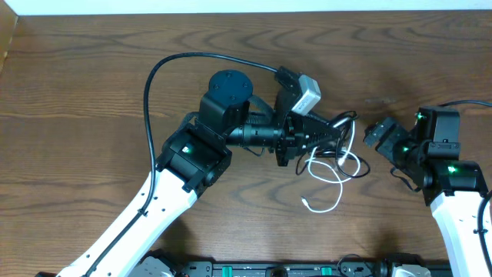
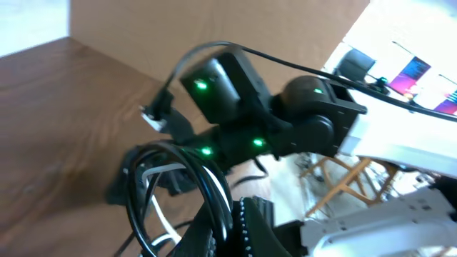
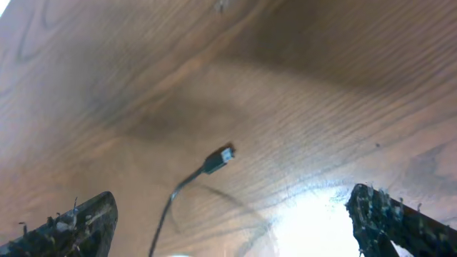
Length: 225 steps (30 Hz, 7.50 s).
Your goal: Untangle cables
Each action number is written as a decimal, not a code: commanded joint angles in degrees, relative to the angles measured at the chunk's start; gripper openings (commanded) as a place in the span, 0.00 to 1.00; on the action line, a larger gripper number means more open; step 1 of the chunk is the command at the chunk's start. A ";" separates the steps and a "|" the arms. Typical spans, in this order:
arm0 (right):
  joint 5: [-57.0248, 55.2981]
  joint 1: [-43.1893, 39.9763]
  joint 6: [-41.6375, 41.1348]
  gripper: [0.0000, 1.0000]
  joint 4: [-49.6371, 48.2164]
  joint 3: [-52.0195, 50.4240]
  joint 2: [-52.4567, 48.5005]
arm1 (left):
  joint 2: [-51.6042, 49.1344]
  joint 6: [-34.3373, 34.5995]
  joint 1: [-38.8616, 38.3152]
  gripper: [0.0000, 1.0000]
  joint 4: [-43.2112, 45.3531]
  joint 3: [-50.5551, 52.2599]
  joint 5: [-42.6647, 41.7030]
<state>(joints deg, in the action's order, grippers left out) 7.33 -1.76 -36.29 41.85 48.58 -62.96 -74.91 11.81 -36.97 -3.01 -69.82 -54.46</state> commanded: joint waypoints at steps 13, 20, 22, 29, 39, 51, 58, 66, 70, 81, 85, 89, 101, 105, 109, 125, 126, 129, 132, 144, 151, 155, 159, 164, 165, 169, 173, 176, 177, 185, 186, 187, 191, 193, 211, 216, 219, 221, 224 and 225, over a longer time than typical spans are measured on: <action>22.77 -0.17 19.67 0.99 -0.22 0.07 0.07 | 0.22 4.13 0.02 0.07 -1.14 -0.92 23.98; 27.65 -0.17 21.38 0.99 -0.24 0.07 0.07 | 0.22 6.34 0.04 0.08 -1.22 -0.92 27.39; 29.16 -0.17 21.40 0.99 -0.52 0.07 0.07 | 0.22 6.38 0.02 0.08 -1.44 -0.92 28.59; 45.31 -0.17 24.57 0.99 -7.45 0.07 0.07 | 0.22 7.02 0.02 0.07 -2.34 -0.90 30.51; 47.67 -0.17 24.37 0.99 -12.09 0.07 0.04 | 0.22 9.14 0.02 0.07 -2.27 -0.92 30.53; 42.29 -0.17 15.17 0.90 -11.58 0.07 0.04 | 0.24 10.01 0.02 0.08 -0.90 -0.92 28.52; 42.29 -0.17 28.13 0.68 -10.80 0.07 0.04 | 0.24 12.98 0.02 0.08 4.90 -0.92 18.97; 42.14 -0.17 32.63 0.68 -10.80 0.07 0.04 | 0.35 14.80 0.02 0.08 5.11 -0.92 17.35; 38.45 -0.17 34.77 0.69 -10.56 0.07 0.04 | 0.72 17.03 0.02 0.07 5.55 -0.92 17.33; 38.32 0.39 46.53 0.68 -10.05 0.07 0.04 | 1.62 20.41 -0.04 0.07 8.57 -0.92 12.07; 41.38 1.44 50.84 0.61 -10.12 0.07 0.04 | 1.62 21.94 -0.04 0.08 9.60 -0.92 11.06; 41.72 2.54 52.30 0.42 -10.40 0.07 0.04 | 1.62 21.94 -0.04 0.08 9.60 -0.92 10.16; 47.71 2.67 52.63 0.01 -9.68 0.07 0.04 | 1.62 21.90 0.04 0.07 10.05 -0.92 10.54; 47.63 2.67 52.76 0.16 -9.09 0.07 0.04 | 1.64 22.69 0.02 0.08 11.89 -0.92 10.21; 47.65 2.67 55.87 0.37 -9.20 0.07 0.04 | 1.64 26.67 0.02 0.07 16.02 -0.92 7.28; 53.51 2.67 57.37 0.01 -9.46 0.07 0.04 | 1.62 26.80 0.02 0.08 20.70 -0.92 5.51; 53.48 2.67 57.37 0.01 -9.25 0.07 0.04 | 1.62 25.81 0.04 0.08 20.70 -0.92 5.64; 53.44 2.60 56.98 0.01 -8.59 0.07 0.04 | 1.62 21.79 0.63 0.08 20.48 -0.92 5.66; 52.72 2.56 54.93 0.01 -7.74 0.07 0.04 | 1.62 17.57 2.10 0.08 17.16 -0.92 8.63; 36.63 2.49 38.01 0.01 -4.76 0.07 0.07 | 1.62 10.03 9.14 0.60 -9.16 -0.92 31.50; 24.46 2.49 30.23 0.01 -4.74 0.07 0.07 | 1.62 4.83 10.56 0.72 -14.23 -0.92 32.72; 20.68 2.49 28.57 0.01 -4.59 0.07 0.07 | 1.62 3.19 10.56 0.73 -14.78 -0.92 33.09; 17.14 2.49 26.43 0.01 -3.43 0.15 0.07 | 1.62 1.20 10.54 0.78 -14.78 -0.92 31.39; 13.84 2.49 20.15 0.01 1.25 1.18 0.04 | 1.62 -7.28 10.54 0.77 -14.91 -0.92 24.13; 13.51 2.49 18.34 0.01 2.60 1.73 0.04 | 1.62 -7.98 10.54 0.78 -14.97 -0.92 24.02; 13.57 2.49 12.37 0.01 7.58 5.18 0.04 | 1.62 -8.15 10.54 0.77 -14.97 -0.92 24.02; 14.14 2.51 9.31 0.01 13.09 10.99 0.04 | 1.62 -8.15 10.54 0.78 -14.95 -0.92 23.98; 17.03 2.51 9.33 0.01 15.96 15.91 0.04 | 1.62 -8.68 10.14 0.76 -14.95 -0.92 21.79; 18.32 2.51 9.35 0.01 16.44 17.35 0.04 | 1.62 -10.60 9.81 0.75 -14.93 -0.92 19.37; 12.85 0.96 -0.20 0.01 15.21 22.03 0.02 | 1.62 -31.67 3.91 0.73 -18.29 -0.92 12.09; 12.70 0.31 -1.95 0.01 14.71 22.03 -0.11 | 1.64 -33.18 3.39 0.73 -18.80 -0.92 12.33; 12.85 -0.24 -3.26 0.01 14.25 22.03 -0.17 | 1.62 -34.42 2.69 0.73 -19.23 -0.92 13.31; 14.53 -1.64 -9.75 0.01 11.39 22.03 -0.50 | 1.62 -36.59 -0.39 0.73 -19.67 -0.92 22.10; 15.13 -1.62 -11.80 0.01 10.40 22.03 -0.70 | 1.62 -38.36 -2.01 0.74 -19.50 -0.92 26.16; 31.30 -1.57 -16.09 0.01 2.89 22.01 -2.80 | 1.57 -51.91 -12.98 0.74 -15.91 -0.92 49.16; 35.47 -1.57 -17.79 0.01 0.17 22.01 -2.82 | 1.57 -51.91 -14.16 0.74 -15.26 -0.92 49.13; 38.69 -1.53 -17.94 0.01 -0.50 22.01 -2.84 | 1.55 -51.91 -14.84 0.74 -14.69 -0.92 49.13; 40.28 -1.44 -17.94 0.01 -0.52 22.01 -2.84 | 1.51 -51.91 -15.13 0.74 -14.40 -0.92 49.13; 42.49 -0.92 -17.92 0.01 -0.57 22.03 -2.82 | 1.27 -51.91 -15.15 0.74 -13.97 -0.92 49.07; 42.99 -0.70 -17.94 0.01 -0.59 22.01 -2.84 | 1.18 -51.91 -15.15 0.74 -13.94 -0.92 49.09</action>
<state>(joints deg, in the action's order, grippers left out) 45.36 -3.03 -53.63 41.69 69.30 -65.95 -74.15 -39.31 -51.96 -17.34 -69.89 -5.82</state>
